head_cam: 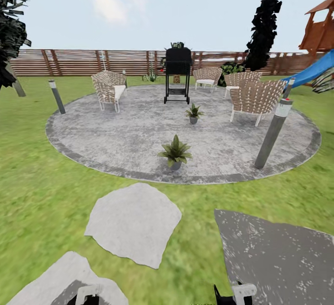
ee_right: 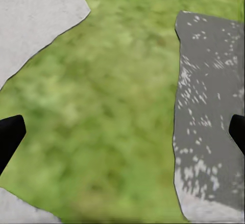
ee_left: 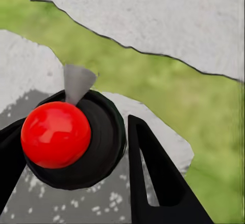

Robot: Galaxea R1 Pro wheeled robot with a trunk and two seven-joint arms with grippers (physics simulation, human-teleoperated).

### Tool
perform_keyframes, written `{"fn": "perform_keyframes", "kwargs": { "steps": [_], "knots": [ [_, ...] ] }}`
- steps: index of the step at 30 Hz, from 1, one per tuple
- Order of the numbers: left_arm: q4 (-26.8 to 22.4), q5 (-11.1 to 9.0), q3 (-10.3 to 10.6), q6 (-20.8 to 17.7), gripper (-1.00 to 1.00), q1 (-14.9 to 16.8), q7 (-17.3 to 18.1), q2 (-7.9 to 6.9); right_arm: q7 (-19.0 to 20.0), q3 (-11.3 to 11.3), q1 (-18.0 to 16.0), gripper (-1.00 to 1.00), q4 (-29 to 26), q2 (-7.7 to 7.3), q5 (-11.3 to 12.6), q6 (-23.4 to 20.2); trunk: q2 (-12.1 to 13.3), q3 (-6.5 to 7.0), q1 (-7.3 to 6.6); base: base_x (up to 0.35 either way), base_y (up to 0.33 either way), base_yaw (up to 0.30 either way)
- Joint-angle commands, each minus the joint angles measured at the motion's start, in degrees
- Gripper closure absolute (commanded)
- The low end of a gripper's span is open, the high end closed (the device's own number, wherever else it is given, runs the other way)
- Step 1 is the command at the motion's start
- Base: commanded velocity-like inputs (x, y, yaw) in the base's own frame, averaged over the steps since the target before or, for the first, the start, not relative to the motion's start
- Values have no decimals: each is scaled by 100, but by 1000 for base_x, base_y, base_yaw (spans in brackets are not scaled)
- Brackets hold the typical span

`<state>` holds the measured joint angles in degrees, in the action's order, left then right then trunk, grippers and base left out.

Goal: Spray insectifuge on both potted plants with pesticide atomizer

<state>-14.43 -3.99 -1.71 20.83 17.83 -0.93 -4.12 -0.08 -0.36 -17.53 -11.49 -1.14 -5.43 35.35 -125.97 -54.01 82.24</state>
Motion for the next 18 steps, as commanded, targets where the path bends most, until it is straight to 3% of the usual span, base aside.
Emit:
{"fn": "perform_keyframes", "kwargs": {
  "steps": [1,11,18],
  "knots": [
    [2,-41,4,17,100,1,5,-1,-1,-8,-5,-100,6,0,-37,16,-2,-2,-1,0,0,-300],
    [2,-41,4,17,100,1,5,-1,-1,-8,-5,-100,6,7,-37,16,-2,23,-1,0,0,-295],
    [2,-41,4,17,100,1,5,-1,18,0,-5,-100,14,26,-45,16,-2,23,-1,0,0,-22]
  ]
}}
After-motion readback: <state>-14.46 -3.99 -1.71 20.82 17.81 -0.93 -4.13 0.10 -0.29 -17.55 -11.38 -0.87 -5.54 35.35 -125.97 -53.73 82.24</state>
